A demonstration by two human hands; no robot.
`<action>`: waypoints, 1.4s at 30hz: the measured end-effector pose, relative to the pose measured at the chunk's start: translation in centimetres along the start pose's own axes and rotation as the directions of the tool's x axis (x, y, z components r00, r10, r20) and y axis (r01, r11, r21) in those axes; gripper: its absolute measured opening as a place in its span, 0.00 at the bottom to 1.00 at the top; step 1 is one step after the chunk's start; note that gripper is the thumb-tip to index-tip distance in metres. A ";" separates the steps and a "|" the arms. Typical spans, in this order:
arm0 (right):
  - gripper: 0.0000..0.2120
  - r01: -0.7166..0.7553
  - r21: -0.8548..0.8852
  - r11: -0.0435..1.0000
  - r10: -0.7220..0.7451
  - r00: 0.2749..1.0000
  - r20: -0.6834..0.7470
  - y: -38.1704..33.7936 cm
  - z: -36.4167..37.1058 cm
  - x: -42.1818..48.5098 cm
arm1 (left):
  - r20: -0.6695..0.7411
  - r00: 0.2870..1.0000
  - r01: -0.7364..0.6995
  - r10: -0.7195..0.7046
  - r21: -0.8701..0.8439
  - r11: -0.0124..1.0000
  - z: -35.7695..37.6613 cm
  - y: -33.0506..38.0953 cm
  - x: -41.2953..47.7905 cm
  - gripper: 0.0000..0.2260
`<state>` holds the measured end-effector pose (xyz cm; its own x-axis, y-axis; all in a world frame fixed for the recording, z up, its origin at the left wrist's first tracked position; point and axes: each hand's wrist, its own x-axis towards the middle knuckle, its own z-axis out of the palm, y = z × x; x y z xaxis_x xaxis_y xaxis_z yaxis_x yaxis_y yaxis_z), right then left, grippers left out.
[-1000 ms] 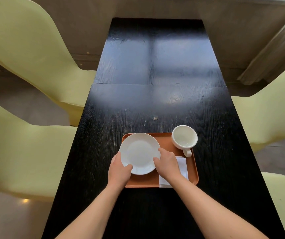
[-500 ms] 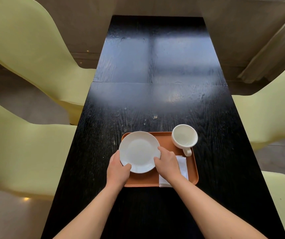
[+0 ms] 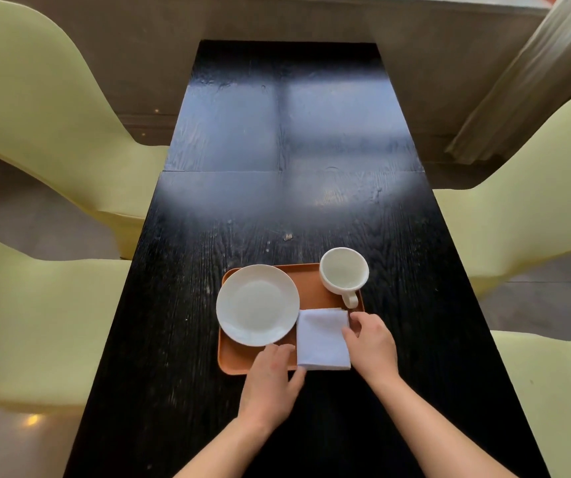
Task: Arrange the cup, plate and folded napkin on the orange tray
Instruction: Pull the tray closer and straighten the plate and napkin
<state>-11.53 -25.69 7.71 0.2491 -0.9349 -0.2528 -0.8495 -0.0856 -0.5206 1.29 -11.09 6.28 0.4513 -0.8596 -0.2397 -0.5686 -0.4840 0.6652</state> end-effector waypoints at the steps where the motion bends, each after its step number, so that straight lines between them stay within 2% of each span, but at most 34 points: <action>1: 0.17 0.022 -0.031 0.999 -0.021 0.999 0.029 0.1 0.1 0.2 | 0.023 1.000 0.011 -0.012 0.031 0.999 0.5 0.4 0.1 0.19; 4: 0.22 0.083 -0.110 0.990 -0.074 0.994 0.084 -0.1 0.8 0.6 | 0.092 0.995 0.024 -0.041 0.178 0.984 1.6 1.3 0.3 0.24; 7: 0.22 0.071 -0.100 0.993 -0.063 0.995 0.077 -0.1 1.4 0.8 | 0.116 0.992 0.024 -0.057 0.270 0.963 2.2 1.8 0.5 0.23; 12: 0.17 -0.073 -0.015 0.997 0.074 0.996 0.054 -0.3 1.6 1.1 | 0.086 0.993 0.056 -0.084 0.291 0.955 2.7 2.2 0.6 0.21; 14: 0.17 -0.136 0.035 0.990 0.132 0.988 0.083 -0.4 1.6 1.2 | 0.064 0.990 0.112 -0.129 0.225 0.968 2.7 2.3 0.7 0.20; 17: 0.19 -0.215 0.086 0.973 0.200 0.967 0.155 0.1 1.7 1.4 | -0.005 0.971 0.240 -0.240 0.010 0.971 2.7 2.4 0.9 0.17; 20: 0.26 -0.313 0.191 0.930 0.260 0.930 0.258 0.8 1.2 1.6 | -0.038 0.937 0.326 -0.348 -0.267 0.907 2.5 2.8 1.3 0.11; 22: 0.29 -0.358 0.238 0.903 0.262 0.897 0.355 1.3 0.5 1.6 | -0.025 0.909 0.368 -0.415 -0.418 0.831 2.4 3.4 1.6 0.11; 24: 0.22 -0.361 0.215 0.907 0.250 0.875 0.415 1.9 0.0 1.7 | 0.007 0.876 0.407 -0.482 -0.545 0.733 2.3 4.0 1.9 0.12; 26: 0.12 -0.319 0.190 0.928 0.228 0.893 0.387 2.6 -0.1 1.7 | 0.017 0.851 0.419 -0.525 -0.627 0.657 2.5 4.5 2.3 0.11; 28: 0.06 -0.228 0.108 0.968 0.183 0.928 0.324 3.0 -0.1 1.6 | 0.005 0.827 0.424 -0.562 -0.662 0.618 2.6 4.6 2.6 0.11; 31: 0.07 -0.168 0.054 0.984 0.147 0.951 0.273 2.8 -0.2 1.5 | -0.013 0.777 0.450 -0.630 -0.689 0.569 2.8 4.6 3.1 0.12; 34: 0.08 -0.246 0.146 0.958 0.196 0.936 0.291 2.9 -0.3 1.4 | -0.029 0.736 0.448 -0.676 -0.727 0.519 3.2 4.7 3.3 0.12; 37: 0.08 -0.341 0.220 0.914 0.282 0.924 0.259 3.2 -0.6 1.1 | 0.009 0.738 0.445 -0.674 -0.757 0.478 3.7 5.2 3.4 0.11; 40: 0.07 -0.432 0.368 0.824 0.381 0.902 0.204 3.5 -0.5 0.5 | 0.140 0.760 0.493 -0.635 -0.761 0.422 4.0 5.7 3.8 0.18; 42: 0.08 -0.498 0.485 0.719 0.455 0.865 0.213 3.6 -0.2 0.0 | 0.219 0.779 0.534 -0.588 -0.724 0.437 3.9 5.8 4.1 0.24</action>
<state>-14.64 -26.08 6.02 -0.0724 -0.7741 -0.6290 -0.5095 0.5708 -0.6439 -2.86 -18.11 6.38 0.5352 -0.4204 -0.7327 0.4900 -0.5520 0.6747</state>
